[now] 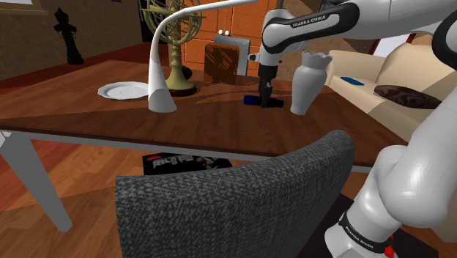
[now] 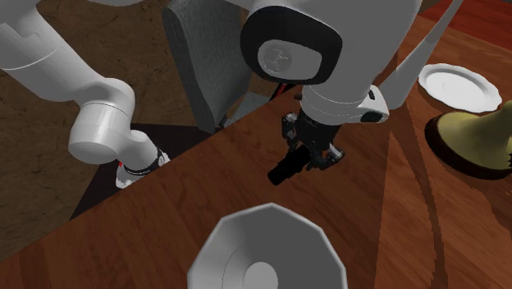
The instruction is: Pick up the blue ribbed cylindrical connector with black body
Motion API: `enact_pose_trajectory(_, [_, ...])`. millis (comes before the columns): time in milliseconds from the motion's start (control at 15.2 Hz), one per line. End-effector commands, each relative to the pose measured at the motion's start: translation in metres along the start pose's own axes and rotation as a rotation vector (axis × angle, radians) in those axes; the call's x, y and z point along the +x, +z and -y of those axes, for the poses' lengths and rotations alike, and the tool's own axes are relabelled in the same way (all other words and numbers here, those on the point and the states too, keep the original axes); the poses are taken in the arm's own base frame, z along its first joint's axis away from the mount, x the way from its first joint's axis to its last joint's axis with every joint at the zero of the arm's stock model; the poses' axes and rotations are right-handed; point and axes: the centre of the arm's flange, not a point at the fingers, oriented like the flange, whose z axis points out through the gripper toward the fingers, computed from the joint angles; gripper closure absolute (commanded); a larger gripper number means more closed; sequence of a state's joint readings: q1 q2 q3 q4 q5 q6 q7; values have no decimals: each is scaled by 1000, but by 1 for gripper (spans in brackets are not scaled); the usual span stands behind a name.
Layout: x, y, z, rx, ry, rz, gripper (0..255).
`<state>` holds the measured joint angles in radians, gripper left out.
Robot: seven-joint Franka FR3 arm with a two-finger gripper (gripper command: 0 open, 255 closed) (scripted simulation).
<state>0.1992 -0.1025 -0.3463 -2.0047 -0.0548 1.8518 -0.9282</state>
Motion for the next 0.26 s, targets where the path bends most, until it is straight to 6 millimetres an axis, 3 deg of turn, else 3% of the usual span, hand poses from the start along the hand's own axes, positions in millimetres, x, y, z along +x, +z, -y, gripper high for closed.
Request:
enact_pose_trajectory(0, [0, -11, 0, 0, 0, 0, 255])
enact_pose_trajectory(198, [0, -17, 0, 0, 0, 0, 255])
